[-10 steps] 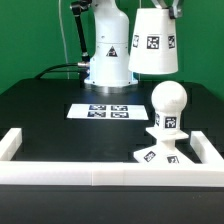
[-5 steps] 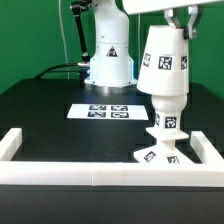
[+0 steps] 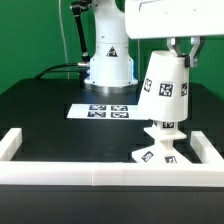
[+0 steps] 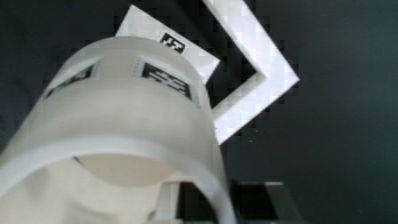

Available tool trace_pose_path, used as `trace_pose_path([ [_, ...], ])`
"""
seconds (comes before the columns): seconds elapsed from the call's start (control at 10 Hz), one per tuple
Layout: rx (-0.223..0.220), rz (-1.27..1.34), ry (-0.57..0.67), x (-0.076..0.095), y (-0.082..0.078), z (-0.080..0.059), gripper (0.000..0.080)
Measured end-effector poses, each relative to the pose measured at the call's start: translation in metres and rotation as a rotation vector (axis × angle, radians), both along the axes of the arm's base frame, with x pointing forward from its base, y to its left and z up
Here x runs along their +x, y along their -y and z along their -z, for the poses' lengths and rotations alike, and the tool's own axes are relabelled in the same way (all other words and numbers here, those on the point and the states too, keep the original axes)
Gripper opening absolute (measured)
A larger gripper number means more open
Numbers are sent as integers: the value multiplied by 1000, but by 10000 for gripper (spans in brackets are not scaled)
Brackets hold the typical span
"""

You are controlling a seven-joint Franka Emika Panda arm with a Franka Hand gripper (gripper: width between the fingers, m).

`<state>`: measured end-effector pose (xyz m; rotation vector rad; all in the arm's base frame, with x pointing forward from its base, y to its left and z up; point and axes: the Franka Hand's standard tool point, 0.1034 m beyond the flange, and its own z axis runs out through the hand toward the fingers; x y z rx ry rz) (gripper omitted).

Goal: Assemble lamp

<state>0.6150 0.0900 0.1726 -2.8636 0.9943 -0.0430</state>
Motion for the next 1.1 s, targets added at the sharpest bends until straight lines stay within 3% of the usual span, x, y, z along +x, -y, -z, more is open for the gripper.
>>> trace_pose_path([
  [0.3, -12, -11, -19, 0, -3, 22, 44],
  [0.7, -10, -7, -18, -1, -2, 19, 44],
  [0.9, -11, -7, -13, -1, 0, 18, 355],
  [1.0, -10, -10, -15, -2, 1, 18, 355],
  [1.1, -9, -10, -19, -5, 1, 17, 547],
])
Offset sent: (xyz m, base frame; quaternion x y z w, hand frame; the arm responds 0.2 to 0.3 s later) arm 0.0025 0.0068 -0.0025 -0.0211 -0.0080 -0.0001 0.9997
